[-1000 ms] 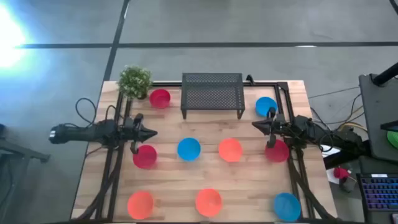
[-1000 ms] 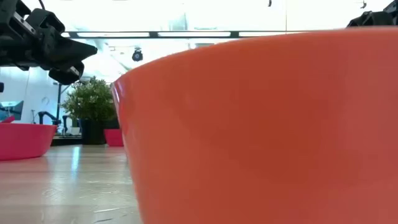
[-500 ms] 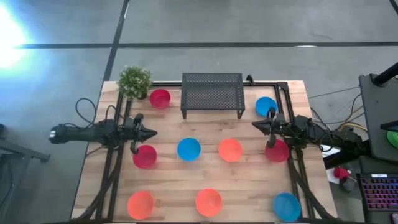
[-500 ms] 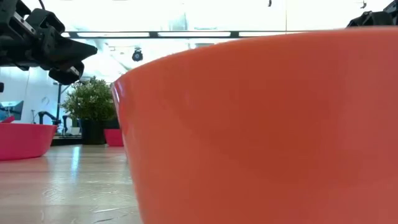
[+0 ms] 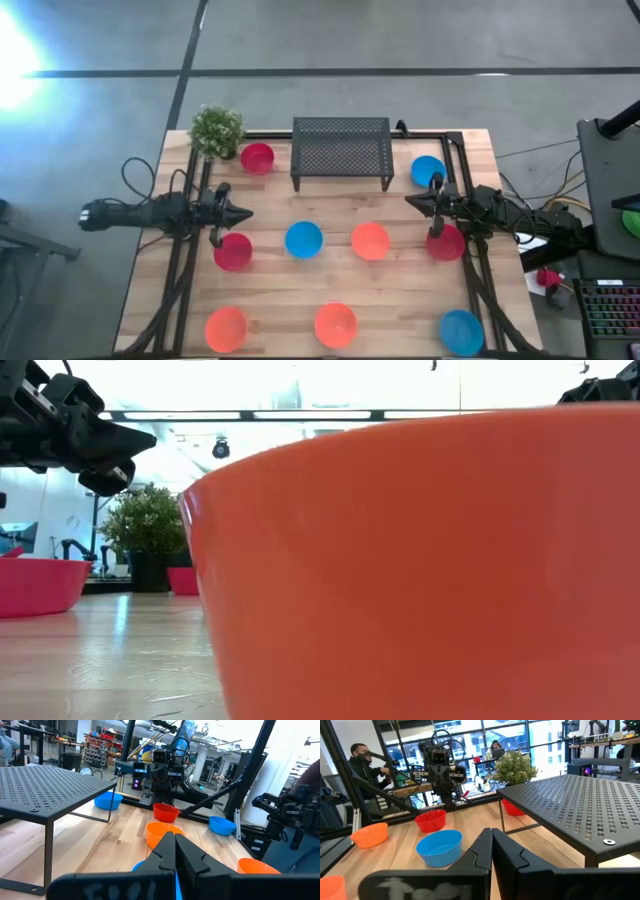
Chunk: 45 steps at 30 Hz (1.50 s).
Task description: Pick & Place Mini bowls
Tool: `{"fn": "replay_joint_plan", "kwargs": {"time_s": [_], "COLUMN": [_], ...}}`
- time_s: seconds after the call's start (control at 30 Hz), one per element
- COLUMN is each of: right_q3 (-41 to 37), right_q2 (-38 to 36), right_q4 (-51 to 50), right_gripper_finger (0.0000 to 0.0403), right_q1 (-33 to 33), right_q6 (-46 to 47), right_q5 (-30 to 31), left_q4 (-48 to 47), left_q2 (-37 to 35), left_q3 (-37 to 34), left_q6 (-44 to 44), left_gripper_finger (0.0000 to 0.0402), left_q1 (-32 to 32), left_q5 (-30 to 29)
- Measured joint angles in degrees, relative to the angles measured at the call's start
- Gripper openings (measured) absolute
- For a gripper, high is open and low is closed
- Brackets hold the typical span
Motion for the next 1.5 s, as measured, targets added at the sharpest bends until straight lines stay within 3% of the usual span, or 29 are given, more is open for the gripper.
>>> {"fn": "replay_joint_plan", "kwargs": {"time_s": [0.67, 1.5], "right_q3": [0.0, 0.0], "right_q2": [0.0, 0.0], "right_q4": [0.3, 12.2], "right_gripper_finger": [0.0008, 0.0008], "right_q1": [0.0, 0.0], "right_q6": [0.2, -0.1], "right_q5": [0.0, -1.5], "left_q4": [0.0, 0.0], "left_q2": [0.0, 0.0], "left_q3": [0.0, 0.0], "left_q6": [0.0, 0.0], "left_gripper_finger": [0.0, 0.0], "left_q1": [0.0, 0.0], "left_q5": [0.0, 0.0]}}
